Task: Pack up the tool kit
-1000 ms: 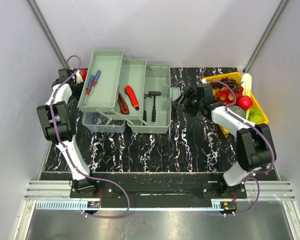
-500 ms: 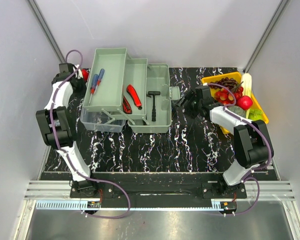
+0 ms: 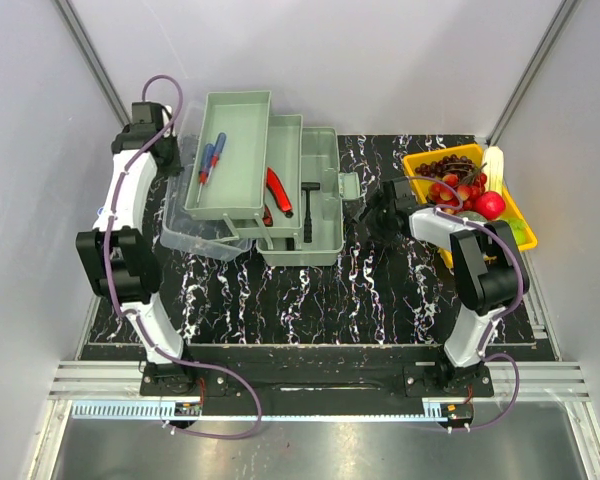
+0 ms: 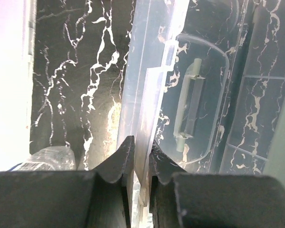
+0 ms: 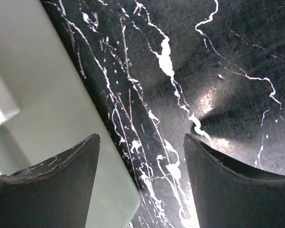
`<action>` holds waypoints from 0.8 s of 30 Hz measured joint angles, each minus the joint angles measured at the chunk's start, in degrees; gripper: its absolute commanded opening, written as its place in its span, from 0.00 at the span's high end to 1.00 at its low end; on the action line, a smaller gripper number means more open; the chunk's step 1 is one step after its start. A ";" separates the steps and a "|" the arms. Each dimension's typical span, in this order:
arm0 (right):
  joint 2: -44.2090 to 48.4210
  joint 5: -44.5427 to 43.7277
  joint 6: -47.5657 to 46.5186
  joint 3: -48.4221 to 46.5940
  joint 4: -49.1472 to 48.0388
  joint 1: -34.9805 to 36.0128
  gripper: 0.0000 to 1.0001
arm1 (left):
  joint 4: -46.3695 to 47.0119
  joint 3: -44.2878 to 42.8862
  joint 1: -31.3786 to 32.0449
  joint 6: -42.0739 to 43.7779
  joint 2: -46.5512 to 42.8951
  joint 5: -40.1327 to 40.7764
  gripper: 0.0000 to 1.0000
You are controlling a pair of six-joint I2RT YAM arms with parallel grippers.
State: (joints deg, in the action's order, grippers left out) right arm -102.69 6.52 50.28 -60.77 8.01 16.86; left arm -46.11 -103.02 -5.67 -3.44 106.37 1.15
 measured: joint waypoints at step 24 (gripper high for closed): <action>-5.07 2.75 6.14 -2.78 -0.96 3.32 0.27 | -8.39 -16.11 24.26 4.15 0.83 38.62 1.00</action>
State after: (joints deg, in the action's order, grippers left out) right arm -107.77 9.28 56.42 -63.55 7.05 20.18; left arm -54.50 -119.13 18.59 0.71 107.20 39.77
